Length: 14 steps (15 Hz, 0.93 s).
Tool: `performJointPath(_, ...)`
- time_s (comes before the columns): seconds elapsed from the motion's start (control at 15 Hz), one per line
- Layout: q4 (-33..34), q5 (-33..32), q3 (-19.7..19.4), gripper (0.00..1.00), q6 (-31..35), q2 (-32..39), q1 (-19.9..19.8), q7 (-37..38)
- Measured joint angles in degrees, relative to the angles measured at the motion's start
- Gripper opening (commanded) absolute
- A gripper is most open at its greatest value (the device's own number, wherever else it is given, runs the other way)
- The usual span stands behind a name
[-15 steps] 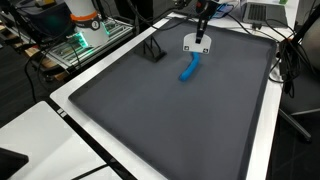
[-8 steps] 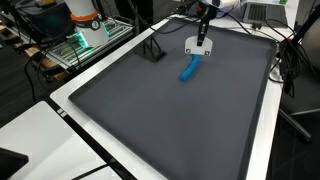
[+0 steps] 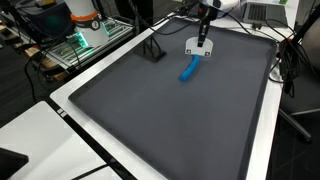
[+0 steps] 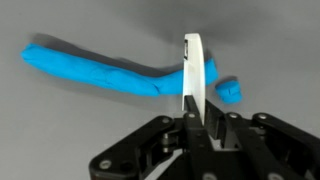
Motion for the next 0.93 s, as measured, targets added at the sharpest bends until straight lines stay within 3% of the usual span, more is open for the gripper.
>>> performJointPath(0.93, 0.5, 0.0, 0.1, 0.02, 0.0, 1.5, 0.1, -0.2)
